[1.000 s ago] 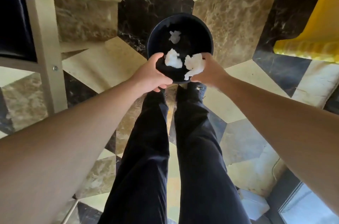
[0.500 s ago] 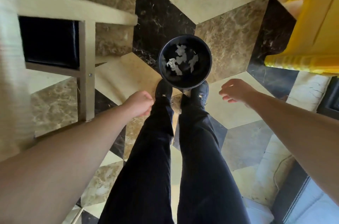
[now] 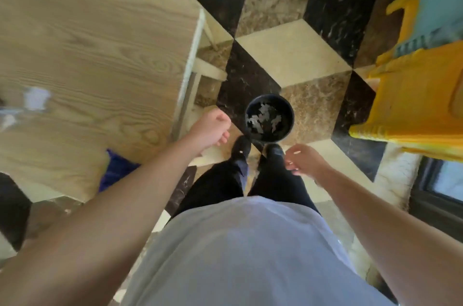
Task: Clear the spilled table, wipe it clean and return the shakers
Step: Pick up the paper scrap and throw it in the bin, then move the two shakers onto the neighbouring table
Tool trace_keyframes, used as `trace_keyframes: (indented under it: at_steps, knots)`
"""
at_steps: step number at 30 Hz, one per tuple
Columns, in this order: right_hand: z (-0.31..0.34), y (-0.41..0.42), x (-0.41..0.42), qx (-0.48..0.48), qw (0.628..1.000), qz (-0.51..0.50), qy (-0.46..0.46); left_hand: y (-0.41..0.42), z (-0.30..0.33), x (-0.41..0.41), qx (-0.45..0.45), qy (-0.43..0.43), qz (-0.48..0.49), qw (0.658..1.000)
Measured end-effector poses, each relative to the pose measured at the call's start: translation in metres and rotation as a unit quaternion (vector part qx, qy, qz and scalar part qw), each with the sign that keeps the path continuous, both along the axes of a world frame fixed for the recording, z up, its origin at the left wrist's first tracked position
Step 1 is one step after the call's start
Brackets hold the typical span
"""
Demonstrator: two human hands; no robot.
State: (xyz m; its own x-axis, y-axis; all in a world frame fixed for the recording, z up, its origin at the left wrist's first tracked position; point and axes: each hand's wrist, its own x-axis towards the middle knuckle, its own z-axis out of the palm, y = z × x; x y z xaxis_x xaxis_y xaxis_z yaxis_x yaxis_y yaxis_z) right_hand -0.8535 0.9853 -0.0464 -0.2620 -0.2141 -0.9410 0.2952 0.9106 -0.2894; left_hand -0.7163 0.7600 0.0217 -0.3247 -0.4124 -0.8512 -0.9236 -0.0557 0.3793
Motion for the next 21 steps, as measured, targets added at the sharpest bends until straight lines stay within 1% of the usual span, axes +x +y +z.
trace_keyframes:
  at_steps: [2,4,5,6,7,9,10,11,13,14,16,19,21]
  knots:
    - [0.018,0.001,0.017,0.004,0.999,0.039,-0.013,-0.003,0.015,0.029,-0.015,-0.03,0.051,0.998]
    - [0.03,0.006,0.023,-0.002,0.989,0.148,0.028,0.003,0.023,0.068,-0.026,-0.075,0.095,0.992]
    - [0.035,0.008,0.021,-0.006,0.981,0.188,0.047,0.011,0.026,0.089,-0.033,-0.098,0.129,0.986]
    - [0.041,0.008,0.016,-0.008,0.977,0.208,0.051,0.021,0.028,0.109,-0.035,-0.127,0.162,0.978]
    - [0.045,0.008,0.008,-0.011,0.978,0.206,0.032,0.035,0.027,0.129,-0.039,-0.149,0.174,0.973]
    - [0.049,0.012,-0.017,0.009,0.985,0.162,-0.058,0.07,0.021,0.165,-0.032,-0.18,0.174,0.968]
    - [0.051,0.015,-0.031,0.025,0.985,0.146,-0.09,0.092,0.019,0.175,-0.015,-0.177,0.209,0.962]
    - [0.047,0.023,-0.047,0.038,0.984,0.149,-0.093,0.118,0.019,0.183,-0.004,-0.169,0.246,0.955]
    - [0.038,0.038,-0.08,0.054,0.979,0.19,-0.045,0.171,0.019,0.189,-0.005,-0.162,0.315,0.935]
    - [0.037,0.047,-0.096,0.059,0.975,0.213,-0.017,0.195,0.018,0.188,-0.009,-0.161,0.331,0.93]
    - [0.036,0.064,-0.121,0.06,0.974,0.219,0.018,0.231,0.014,0.196,-0.025,-0.154,0.358,0.92]
    - [0.033,0.085,-0.144,0.087,0.973,0.207,0.043,0.263,0.008,0.217,-0.004,-0.118,0.464,0.878]
    - [0.034,0.091,-0.143,0.106,0.965,0.235,0.047,0.279,0.017,0.216,-0.019,-0.116,0.477,0.871]
